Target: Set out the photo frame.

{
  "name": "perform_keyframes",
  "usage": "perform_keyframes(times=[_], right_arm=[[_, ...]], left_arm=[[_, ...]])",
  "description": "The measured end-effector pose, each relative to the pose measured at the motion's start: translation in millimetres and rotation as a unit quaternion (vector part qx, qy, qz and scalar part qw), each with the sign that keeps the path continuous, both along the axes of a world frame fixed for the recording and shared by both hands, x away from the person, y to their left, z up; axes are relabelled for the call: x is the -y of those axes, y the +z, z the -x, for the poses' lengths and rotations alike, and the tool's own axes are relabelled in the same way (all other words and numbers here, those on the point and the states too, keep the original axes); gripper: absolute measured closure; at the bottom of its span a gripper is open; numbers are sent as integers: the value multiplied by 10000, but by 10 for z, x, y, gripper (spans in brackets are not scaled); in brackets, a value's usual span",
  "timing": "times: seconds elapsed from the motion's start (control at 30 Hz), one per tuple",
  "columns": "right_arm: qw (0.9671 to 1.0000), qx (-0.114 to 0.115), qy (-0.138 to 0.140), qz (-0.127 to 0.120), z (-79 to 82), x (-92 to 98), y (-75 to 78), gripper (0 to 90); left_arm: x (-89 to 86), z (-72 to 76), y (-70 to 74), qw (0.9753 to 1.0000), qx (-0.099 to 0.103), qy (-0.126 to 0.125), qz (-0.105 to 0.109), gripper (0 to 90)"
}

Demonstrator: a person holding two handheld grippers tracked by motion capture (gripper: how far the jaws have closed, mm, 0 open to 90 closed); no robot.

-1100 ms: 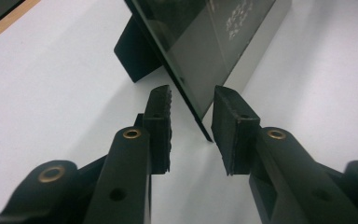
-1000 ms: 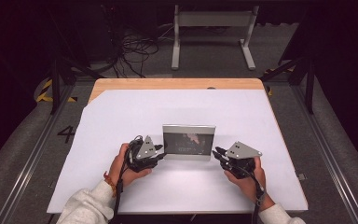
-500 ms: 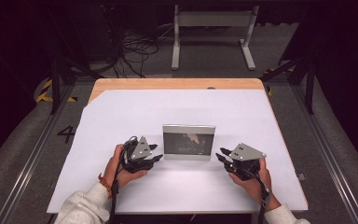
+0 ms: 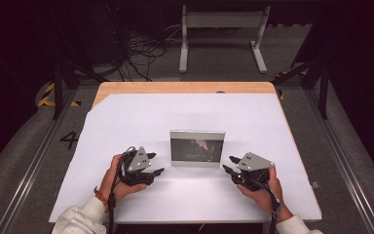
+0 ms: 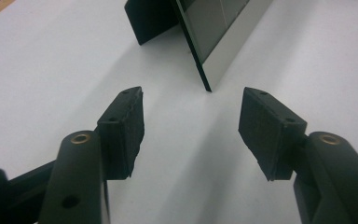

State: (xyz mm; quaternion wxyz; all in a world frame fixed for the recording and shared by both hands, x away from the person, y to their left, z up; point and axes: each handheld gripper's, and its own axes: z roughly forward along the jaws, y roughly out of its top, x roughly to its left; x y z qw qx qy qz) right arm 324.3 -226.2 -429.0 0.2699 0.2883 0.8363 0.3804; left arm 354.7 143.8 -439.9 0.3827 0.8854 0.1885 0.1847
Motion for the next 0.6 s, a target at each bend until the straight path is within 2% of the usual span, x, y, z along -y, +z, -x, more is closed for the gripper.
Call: perform_keyframes(times=[0.03,0.27,0.4,0.5,0.6], right_arm=[[10000,-32,56,-21,-11,-2,-4,552],[9998,-66,180,30,-5,-25,-32,422],[9997,-91,211,-3,1,-12,-38,375],[9999,-132,105,-18,1,43,-65,311],[9997,-212,72,-11,0,80,-91,267]], left_arm=[[-8,6,-12,10000,-28,-7,11,374],[-45,32,-39,9999,-93,39,-37,301],[-64,60,-59,9999,-73,145,-24,241],[-82,95,-75,9999,-12,139,-85,211],[-100,128,-89,9999,-35,147,-50,184]])
